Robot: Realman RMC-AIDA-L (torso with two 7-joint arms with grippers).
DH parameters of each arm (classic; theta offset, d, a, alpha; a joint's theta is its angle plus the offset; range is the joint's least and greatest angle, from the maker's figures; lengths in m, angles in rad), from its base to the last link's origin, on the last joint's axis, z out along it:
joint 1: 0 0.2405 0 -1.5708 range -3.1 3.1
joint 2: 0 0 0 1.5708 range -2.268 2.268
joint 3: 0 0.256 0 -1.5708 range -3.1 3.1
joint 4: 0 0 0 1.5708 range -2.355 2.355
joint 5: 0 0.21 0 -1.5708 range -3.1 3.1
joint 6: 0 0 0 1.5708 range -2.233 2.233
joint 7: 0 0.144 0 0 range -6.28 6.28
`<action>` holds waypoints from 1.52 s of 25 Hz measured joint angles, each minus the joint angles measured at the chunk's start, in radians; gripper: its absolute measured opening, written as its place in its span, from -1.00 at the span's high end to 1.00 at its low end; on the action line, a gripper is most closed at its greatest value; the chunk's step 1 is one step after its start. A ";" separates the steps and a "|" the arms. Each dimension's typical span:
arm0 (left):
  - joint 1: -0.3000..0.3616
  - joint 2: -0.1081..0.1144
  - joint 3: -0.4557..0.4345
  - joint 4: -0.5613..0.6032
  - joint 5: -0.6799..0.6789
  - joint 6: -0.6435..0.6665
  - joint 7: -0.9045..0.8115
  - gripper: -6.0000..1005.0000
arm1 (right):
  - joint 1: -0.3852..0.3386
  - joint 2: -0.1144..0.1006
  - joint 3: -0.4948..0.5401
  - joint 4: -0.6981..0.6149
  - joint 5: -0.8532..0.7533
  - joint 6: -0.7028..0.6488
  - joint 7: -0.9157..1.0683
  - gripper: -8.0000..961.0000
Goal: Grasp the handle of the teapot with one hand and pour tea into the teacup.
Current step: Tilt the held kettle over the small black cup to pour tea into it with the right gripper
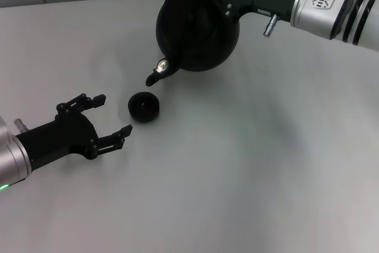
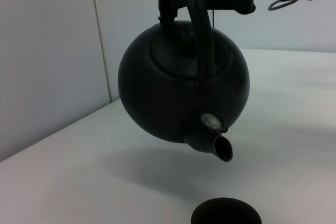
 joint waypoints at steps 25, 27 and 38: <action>0.004 0.000 0.003 0.000 0.000 0.001 -0.007 -0.70 | 0.002 0.001 -0.074 -0.026 0.001 0.031 0.000 0.82; 0.004 0.000 0.003 0.000 0.000 0.002 -0.009 -0.70 | 0.003 0.001 -0.079 -0.027 0.001 0.031 0.000 0.82; 0.002 0.000 0.006 0.000 0.000 0.002 -0.011 -0.70 | -0.003 0.001 -0.173 -0.053 0.053 0.072 -0.001 0.82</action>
